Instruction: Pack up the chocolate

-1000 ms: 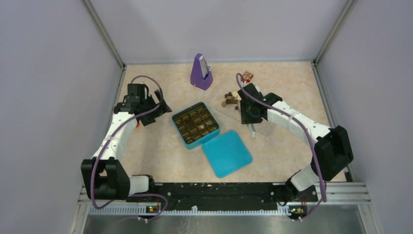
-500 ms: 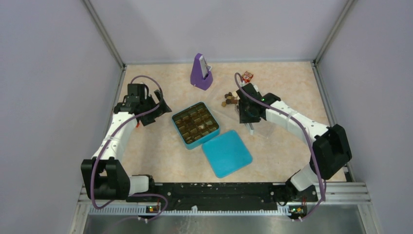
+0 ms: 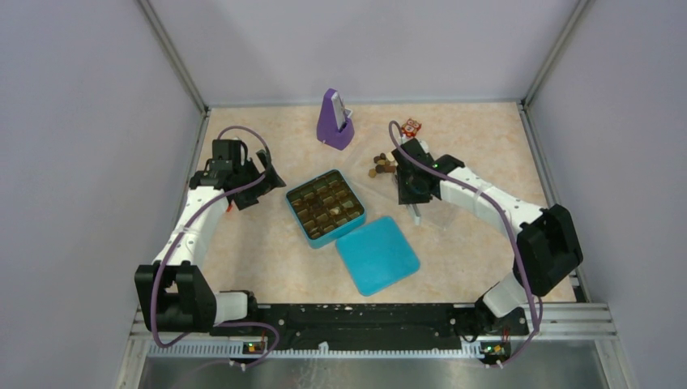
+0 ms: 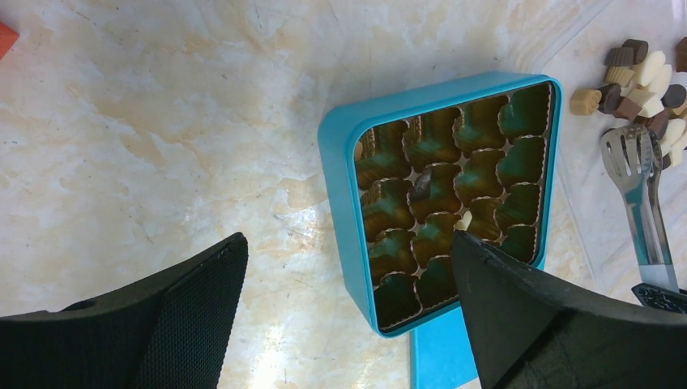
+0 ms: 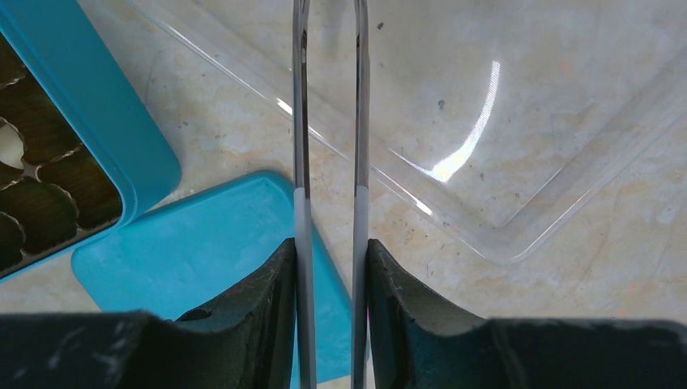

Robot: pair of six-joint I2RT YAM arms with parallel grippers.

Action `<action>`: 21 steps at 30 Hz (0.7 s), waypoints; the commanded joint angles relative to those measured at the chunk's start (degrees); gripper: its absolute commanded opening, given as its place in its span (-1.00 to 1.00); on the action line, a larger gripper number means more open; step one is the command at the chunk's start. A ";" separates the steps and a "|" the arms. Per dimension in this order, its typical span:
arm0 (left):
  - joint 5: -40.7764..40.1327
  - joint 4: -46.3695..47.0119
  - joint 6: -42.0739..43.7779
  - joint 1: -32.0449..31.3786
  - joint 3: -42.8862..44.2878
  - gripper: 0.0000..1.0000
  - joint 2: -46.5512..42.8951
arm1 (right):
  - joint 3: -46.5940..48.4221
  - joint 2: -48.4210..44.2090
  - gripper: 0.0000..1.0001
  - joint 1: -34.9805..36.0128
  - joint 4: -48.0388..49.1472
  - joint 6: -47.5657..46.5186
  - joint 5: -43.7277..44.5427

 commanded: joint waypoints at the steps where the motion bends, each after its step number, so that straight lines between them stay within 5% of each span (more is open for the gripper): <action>1: -0.16 1.00 0.66 0.20 -0.05 0.97 -1.66 | 0.60 0.79 -0.37 0.73 1.46 -0.10 2.15; 17: -0.04 0.65 0.57 0.23 0.26 0.97 -1.77 | 1.30 2.97 -0.35 0.73 2.14 -0.90 2.11; 21: -0.01 0.64 0.66 0.26 0.24 0.97 -1.66 | 0.93 2.09 -0.70 0.73 2.12 -0.67 2.44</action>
